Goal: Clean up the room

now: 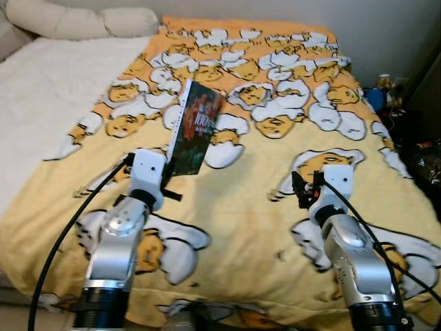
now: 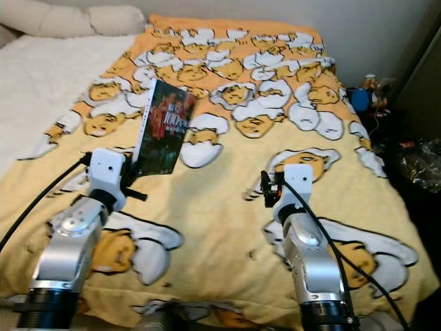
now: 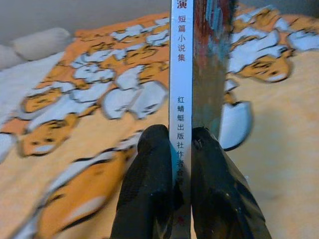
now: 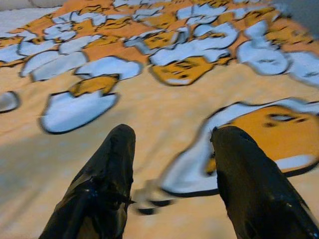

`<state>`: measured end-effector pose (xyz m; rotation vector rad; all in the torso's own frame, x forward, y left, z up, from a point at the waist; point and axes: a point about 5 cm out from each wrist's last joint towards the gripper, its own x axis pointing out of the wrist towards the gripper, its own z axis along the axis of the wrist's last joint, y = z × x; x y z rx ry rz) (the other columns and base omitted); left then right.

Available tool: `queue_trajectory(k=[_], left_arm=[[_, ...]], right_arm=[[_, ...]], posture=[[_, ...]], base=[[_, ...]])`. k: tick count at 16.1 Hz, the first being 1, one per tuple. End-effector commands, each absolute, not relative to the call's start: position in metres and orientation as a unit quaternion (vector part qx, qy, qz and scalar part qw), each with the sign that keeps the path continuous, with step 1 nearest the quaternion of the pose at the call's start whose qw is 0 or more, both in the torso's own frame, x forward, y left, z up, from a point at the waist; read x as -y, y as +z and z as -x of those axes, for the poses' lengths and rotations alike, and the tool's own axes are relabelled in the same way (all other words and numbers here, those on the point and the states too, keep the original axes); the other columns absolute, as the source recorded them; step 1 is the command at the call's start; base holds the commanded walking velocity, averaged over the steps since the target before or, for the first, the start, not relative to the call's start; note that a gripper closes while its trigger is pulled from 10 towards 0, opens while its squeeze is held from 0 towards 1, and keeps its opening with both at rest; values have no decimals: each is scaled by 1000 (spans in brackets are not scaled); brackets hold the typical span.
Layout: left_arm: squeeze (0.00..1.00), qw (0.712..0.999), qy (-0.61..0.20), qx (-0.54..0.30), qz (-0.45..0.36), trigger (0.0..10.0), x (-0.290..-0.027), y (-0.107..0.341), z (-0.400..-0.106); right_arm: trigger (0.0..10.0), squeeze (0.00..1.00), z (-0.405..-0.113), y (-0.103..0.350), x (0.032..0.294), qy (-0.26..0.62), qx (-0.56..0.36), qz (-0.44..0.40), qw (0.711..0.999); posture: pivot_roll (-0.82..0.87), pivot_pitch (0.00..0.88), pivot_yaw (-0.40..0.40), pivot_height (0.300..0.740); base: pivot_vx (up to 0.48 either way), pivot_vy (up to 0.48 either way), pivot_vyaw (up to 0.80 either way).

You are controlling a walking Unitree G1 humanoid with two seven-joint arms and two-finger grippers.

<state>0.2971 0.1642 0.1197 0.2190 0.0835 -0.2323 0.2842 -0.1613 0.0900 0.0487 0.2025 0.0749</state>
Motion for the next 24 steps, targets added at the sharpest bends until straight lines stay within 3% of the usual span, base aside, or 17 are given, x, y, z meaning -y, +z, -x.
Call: queue_trajectory(k=[1, 6, 24], left_arm=[[0, 987, -108, -11, -115, 10000, -165, 134, -300], [0, 986, -107, -10, -129, 10000, -166, 137, -303], [0, 990, -69, -34, -117, 10000, -173, 124, -280]], right_arm=[[10000, 0, -281, 86, 161, 41, -106, -33, 993], [10000, 0, -279, 82, 168, 40, -109, -26, 993], [10000, 0, -281, 82, 155, 129, -112, -19, 985]], posture=[[-67, 0, 67, 740], [-69, 0, 75, 740], [-20, 0, 12, 740]], base=[[0, 480, 0], [0, 480, 0], [0, 480, 0]])
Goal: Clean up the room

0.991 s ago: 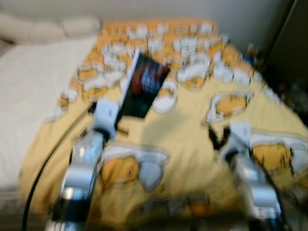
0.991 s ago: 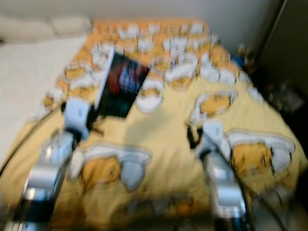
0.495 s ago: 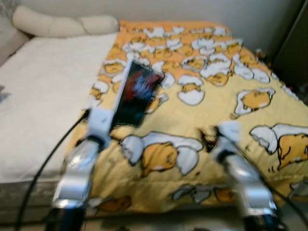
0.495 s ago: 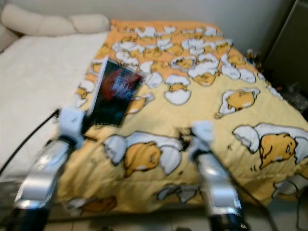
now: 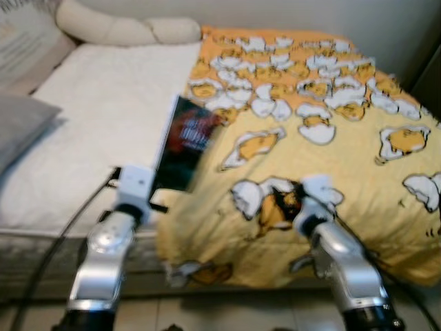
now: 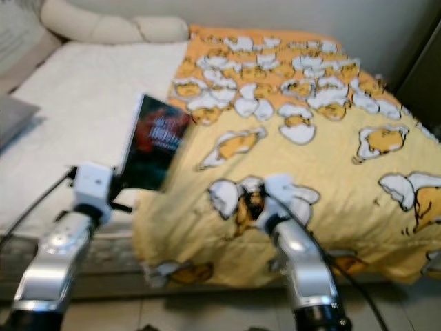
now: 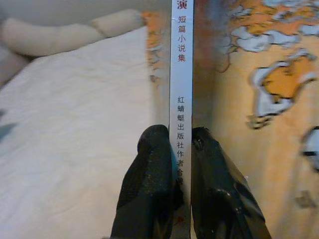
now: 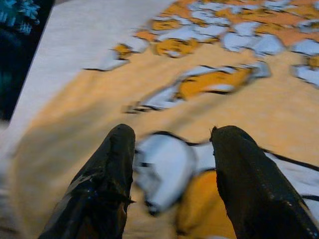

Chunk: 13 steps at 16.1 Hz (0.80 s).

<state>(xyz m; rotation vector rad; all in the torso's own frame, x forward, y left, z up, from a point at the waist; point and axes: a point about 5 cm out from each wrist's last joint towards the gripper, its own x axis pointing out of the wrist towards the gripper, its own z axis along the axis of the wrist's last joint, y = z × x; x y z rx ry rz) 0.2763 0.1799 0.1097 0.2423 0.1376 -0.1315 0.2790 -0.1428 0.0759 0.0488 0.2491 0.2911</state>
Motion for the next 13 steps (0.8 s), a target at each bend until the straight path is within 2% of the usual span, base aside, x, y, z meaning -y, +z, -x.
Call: queue_trajectory(k=[1, 9, 13], left_arm=[[0, 990, -69, -34, -117, 10000, -173, 124, -280], [0, 989, -71, -35, -123, 10000, -173, 127, -279], [0, 988, -63, -38, -138, 10000, -176, 129, -280]], right_arm=[[10000, 0, -281, 82, 155, 129, -112, -19, 985], [10000, 0, -280, 78, 151, 139, -116, -22, 983], [10000, 0, -279, 77, 149, 143, -117, -21, 983]], posture=[[-20, 0, 12, 740], [-11, 0, 20, 740], [-7, 0, 20, 740]], base=[[0, 480, 0], [0, 480, 0], [0, -240, 0]])
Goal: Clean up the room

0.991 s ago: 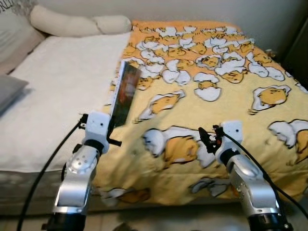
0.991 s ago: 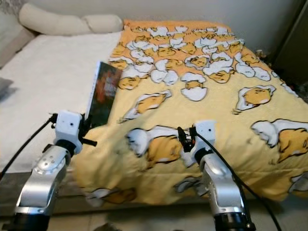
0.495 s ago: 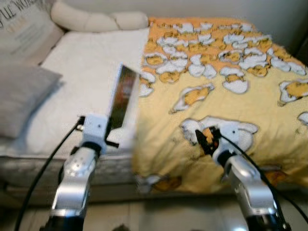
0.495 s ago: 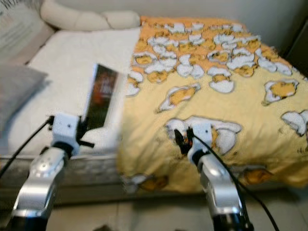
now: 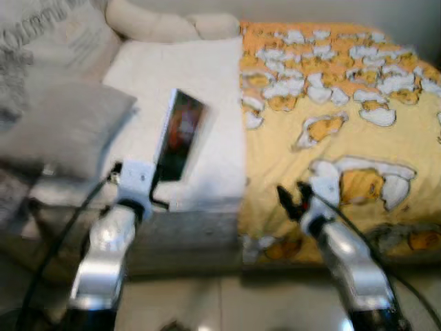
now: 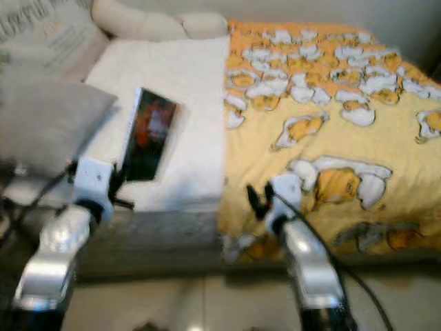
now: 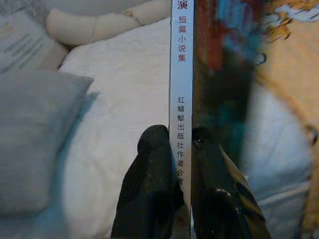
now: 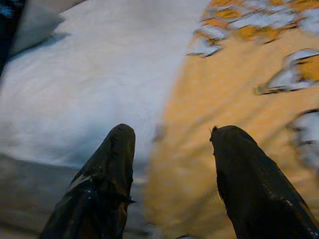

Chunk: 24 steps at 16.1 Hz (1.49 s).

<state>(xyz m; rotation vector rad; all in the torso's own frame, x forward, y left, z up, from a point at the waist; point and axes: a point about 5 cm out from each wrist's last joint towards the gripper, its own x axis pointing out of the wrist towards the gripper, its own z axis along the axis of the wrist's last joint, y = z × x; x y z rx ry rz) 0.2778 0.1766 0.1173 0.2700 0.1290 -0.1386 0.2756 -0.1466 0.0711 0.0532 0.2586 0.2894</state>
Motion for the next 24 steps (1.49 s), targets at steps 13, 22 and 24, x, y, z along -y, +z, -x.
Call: queue_trajectory(k=[13, 22, 24], left_arm=[[0, 988, -79, -30, -130, 10000, -177, 133, -278], [0, 988, -83, -37, -126, 10000, -179, 131, -277], [0, 988, -85, -39, -125, 10000, -179, 130, -277]], right_arm=[[10000, 0, -277, 78, 130, 221, -112, -13, 969], [10000, 0, -278, 79, 137, 202, -111, -28, 973], [10000, 0, -278, 79, 138, 200, -111, -28, 973]], posture=[[11, 0, 12, 740], [8, 0, 13, 740], [4, 0, 14, 740]], base=[[147, 0, 369], [347, 0, 0], [347, 0, 0]])
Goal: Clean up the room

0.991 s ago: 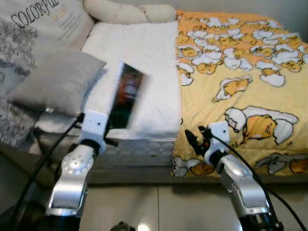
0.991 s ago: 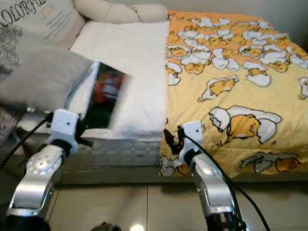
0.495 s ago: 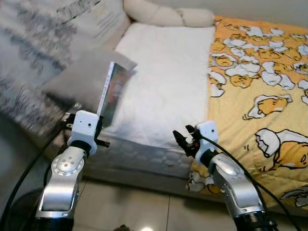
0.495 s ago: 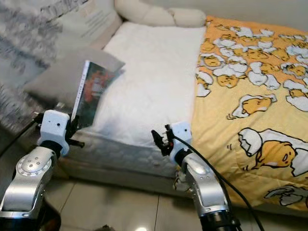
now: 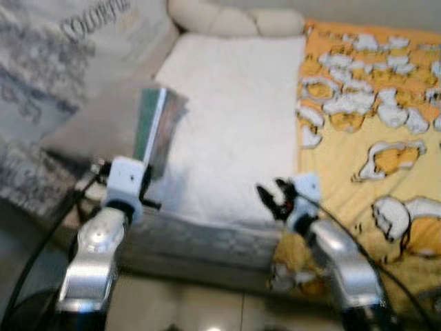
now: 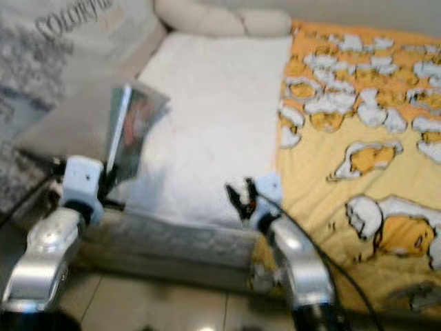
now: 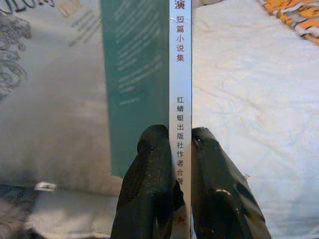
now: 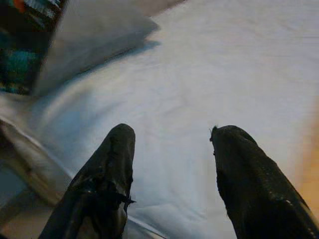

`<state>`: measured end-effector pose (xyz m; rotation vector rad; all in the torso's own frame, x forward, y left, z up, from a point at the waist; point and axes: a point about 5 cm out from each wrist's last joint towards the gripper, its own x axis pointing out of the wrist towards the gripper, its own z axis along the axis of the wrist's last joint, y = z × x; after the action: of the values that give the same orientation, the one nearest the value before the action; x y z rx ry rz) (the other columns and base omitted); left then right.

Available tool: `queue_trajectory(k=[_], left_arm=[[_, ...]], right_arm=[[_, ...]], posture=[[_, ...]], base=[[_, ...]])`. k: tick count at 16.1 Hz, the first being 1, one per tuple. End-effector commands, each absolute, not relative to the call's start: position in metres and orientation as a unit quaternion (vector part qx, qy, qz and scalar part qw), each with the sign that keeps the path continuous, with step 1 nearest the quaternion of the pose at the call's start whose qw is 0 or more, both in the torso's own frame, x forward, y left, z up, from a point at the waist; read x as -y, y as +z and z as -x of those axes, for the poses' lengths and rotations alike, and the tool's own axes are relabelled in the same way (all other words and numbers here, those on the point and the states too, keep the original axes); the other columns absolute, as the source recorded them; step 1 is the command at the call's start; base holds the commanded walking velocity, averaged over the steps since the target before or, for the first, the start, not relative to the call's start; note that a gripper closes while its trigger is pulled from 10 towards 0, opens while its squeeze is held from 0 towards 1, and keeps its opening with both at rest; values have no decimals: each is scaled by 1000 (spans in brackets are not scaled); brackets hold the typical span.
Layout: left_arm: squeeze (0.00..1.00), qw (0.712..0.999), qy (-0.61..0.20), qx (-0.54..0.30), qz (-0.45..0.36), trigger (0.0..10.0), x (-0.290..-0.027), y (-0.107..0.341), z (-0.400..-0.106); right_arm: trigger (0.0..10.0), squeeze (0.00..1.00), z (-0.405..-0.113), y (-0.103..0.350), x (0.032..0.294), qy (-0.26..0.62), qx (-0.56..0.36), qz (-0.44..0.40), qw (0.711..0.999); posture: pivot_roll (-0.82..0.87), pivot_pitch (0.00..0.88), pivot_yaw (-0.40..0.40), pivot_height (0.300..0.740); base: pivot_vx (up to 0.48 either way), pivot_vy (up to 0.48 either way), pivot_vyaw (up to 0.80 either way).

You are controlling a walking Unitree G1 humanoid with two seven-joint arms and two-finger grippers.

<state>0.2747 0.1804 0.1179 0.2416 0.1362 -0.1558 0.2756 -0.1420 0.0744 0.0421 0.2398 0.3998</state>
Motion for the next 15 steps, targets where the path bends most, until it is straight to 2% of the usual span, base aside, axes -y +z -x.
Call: queue_trajectory(k=[1, 15], left_arm=[[0, 988, -89, -41, -123, 10000, -178, 130, -277], [0, 985, -115, -46, -120, 10000, -176, 129, -281]], right_arm=[[10000, 0, -278, 79, 140, 198, -110, -27, 973], [10000, 0, -275, 79, 143, 187, -110, -30, 976]], posture=[[1, 0, 15, 740], [-17, 0, 35, 740]], base=[[349, 0, 0], [350, 0, 0]])
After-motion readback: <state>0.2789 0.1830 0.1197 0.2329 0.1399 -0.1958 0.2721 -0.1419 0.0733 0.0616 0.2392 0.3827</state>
